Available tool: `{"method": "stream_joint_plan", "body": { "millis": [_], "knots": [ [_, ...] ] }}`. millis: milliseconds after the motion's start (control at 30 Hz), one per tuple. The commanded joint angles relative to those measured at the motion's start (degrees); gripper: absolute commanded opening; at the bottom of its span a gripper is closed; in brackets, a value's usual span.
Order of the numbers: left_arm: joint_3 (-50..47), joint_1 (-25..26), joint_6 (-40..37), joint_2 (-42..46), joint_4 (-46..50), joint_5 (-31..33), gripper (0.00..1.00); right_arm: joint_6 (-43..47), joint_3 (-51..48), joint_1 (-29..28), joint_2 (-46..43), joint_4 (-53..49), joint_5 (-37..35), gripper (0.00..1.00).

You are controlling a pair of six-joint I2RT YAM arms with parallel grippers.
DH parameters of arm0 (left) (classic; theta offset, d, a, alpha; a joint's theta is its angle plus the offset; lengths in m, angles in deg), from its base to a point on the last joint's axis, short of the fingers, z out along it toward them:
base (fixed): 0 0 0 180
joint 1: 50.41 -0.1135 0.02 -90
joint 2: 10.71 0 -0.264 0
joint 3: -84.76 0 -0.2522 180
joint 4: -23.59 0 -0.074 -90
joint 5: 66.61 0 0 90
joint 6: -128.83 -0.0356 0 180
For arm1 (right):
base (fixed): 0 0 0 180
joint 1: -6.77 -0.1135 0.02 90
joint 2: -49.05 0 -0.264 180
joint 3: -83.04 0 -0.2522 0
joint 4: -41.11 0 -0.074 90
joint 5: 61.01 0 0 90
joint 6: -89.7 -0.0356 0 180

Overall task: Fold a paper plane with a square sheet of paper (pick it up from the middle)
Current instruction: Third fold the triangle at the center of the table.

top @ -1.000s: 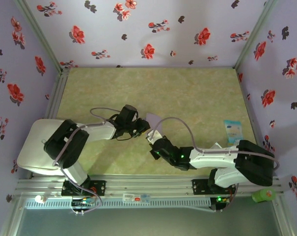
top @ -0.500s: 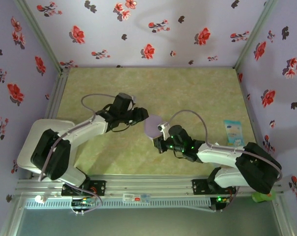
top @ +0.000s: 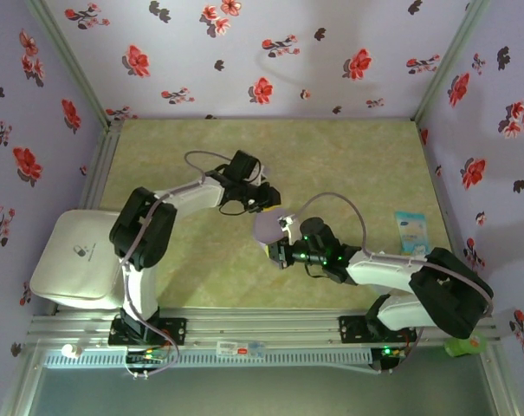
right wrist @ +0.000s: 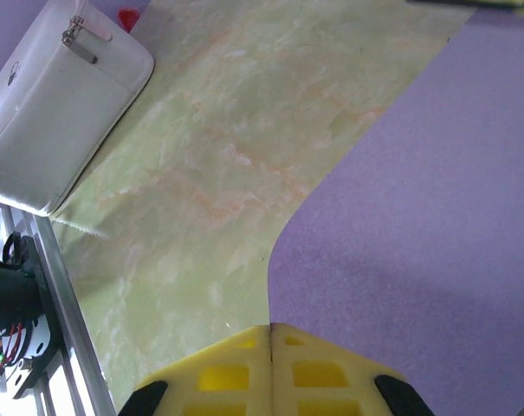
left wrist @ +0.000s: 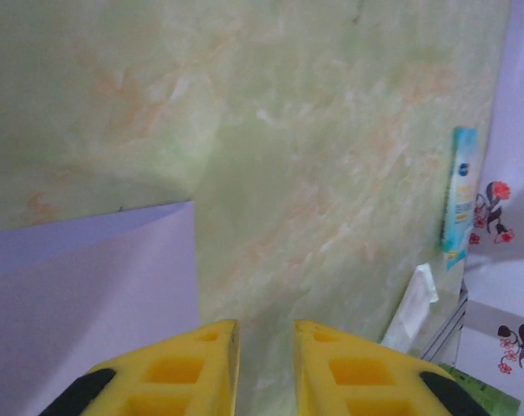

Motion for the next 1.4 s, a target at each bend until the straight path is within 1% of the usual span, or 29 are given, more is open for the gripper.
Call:
{"method": "stream_joint_plan", "body": {
  "millis": [0,200,300,500,600,700,933,1367],
  "knots": [
    [1.3,0.6,-2.1,-3.2,2.9,-2.5,0.22,-0.6,-0.5,0.3,0.4,0.4,0.3,0.0],
    [-0.5,1.0,-2.4,-6.8,2.6,-2.4,0.19,0.3,0.4,0.4,1.4,-2.0,0.8,0.0],
    [-1.7,1.1,-2.7,-7.2,2.7,-1.9,0.19,1.3,2.2,0.5,2.7,-6.2,0.5,0.0],
    [-3.0,1.3,-2.8,-7.3,2.7,-1.1,0.19,1.2,3.7,2.0,5.6,-8.1,0.7,0.0],
    [-3.2,1.2,-2.9,-7.1,2.8,-0.6,0.19,1.5,5.0,2.8,6.5,-10.7,-1.6,0.0],
    [-3.2,1.3,-3.1,-7.0,3.1,-0.5,0.19,2.9,6.3,3.4,7.3,-13.1,-2.3,0.0],
    [-3.6,1.4,-2.8,-6.6,2.9,0.1,0.19,6.1,9.2,3.8,7.6,-19.2,-9.6,0.0],
    [-6.3,1.4,-1.6,-4.8,1.2,0.8,0.19,6.7,9.9,3.9,9.6,-19.4,-11.2,0.0]
  ]
}}
